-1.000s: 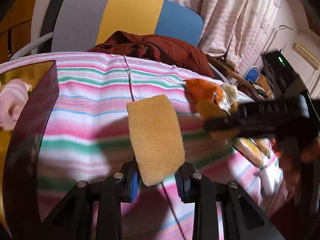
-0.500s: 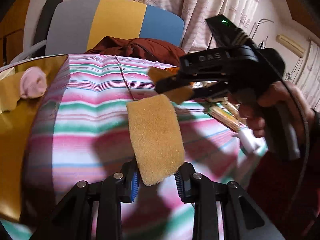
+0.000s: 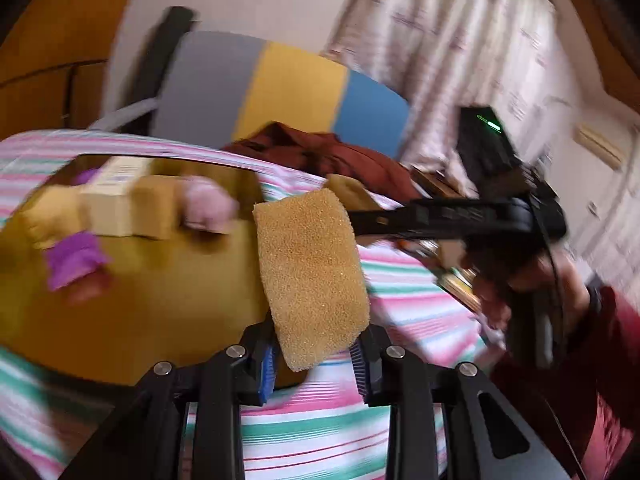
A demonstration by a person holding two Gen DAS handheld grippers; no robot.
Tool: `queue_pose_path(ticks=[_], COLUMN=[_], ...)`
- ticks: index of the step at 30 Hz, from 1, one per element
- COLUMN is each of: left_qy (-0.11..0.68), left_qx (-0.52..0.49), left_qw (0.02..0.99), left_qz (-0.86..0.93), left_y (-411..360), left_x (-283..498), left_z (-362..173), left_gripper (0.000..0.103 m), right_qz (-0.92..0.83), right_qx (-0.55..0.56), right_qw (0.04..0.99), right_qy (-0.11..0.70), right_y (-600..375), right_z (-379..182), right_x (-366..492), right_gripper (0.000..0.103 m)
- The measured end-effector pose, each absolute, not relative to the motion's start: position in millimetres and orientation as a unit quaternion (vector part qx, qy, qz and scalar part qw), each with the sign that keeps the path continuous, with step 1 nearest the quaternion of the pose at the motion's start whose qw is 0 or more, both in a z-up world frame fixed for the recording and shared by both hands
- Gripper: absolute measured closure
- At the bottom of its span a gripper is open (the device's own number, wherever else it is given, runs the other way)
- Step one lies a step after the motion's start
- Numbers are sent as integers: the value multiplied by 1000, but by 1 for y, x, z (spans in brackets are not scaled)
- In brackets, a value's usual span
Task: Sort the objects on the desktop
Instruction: 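Carry both sponges into the gold tray and open both tools, then move both tools back over the table toward the snack packs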
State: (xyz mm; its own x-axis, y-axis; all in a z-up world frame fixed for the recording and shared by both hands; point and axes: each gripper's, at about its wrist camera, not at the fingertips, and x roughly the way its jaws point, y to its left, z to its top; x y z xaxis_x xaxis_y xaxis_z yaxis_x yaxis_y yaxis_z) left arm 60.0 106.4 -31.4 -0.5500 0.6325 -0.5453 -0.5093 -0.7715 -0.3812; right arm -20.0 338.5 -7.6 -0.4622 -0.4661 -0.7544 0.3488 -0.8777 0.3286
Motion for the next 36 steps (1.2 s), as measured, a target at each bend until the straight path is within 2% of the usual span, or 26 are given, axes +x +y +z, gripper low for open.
queue_pose_path(ticks=[10,17,18,19,20,21,23,27,36], left_qy=[-198,-187,-179,-172,-164,-157,-143,-122,-143], left_qx=[-369,-408,-409,-410,-416,-417,-419,-413,-416], left_qw=[170,135,130,129,129,128,128,117,74], left_qz=[892,883,885,886,885,886,888,895,895], left_y=[-14,-43,-44,-45,-44,-43,-38,-34,-40], left_x=[-5,-36,-37,-37,-39,-41,-40,-37,-28], left_z=[-44,-62,-62,-62,-62,-62,-59,-53,-47], left_gripper=[72,72,70,67,60,51,41,39,37], right_qz=[-833,-825,-824,-823,-823,-822,-819,-825,-838], right_qx=[465,479,484,489,493,495,497,487,469], right_qw=[296,296,292,285,278,276,278,277,269], right_qy=[-52,-43,-46,-47,-51,-63,-76,-71,-78], right_y=[230,185,182,181,179,179,180,186,213], right_z=[-3,-14,-17,-19,-21,-23,-22,-14,-3], right_x=[-39,-58,-61,-63,-65,-66,-65,-55,-34], right_gripper=[37,36,30,19,15,13,13,12,9])
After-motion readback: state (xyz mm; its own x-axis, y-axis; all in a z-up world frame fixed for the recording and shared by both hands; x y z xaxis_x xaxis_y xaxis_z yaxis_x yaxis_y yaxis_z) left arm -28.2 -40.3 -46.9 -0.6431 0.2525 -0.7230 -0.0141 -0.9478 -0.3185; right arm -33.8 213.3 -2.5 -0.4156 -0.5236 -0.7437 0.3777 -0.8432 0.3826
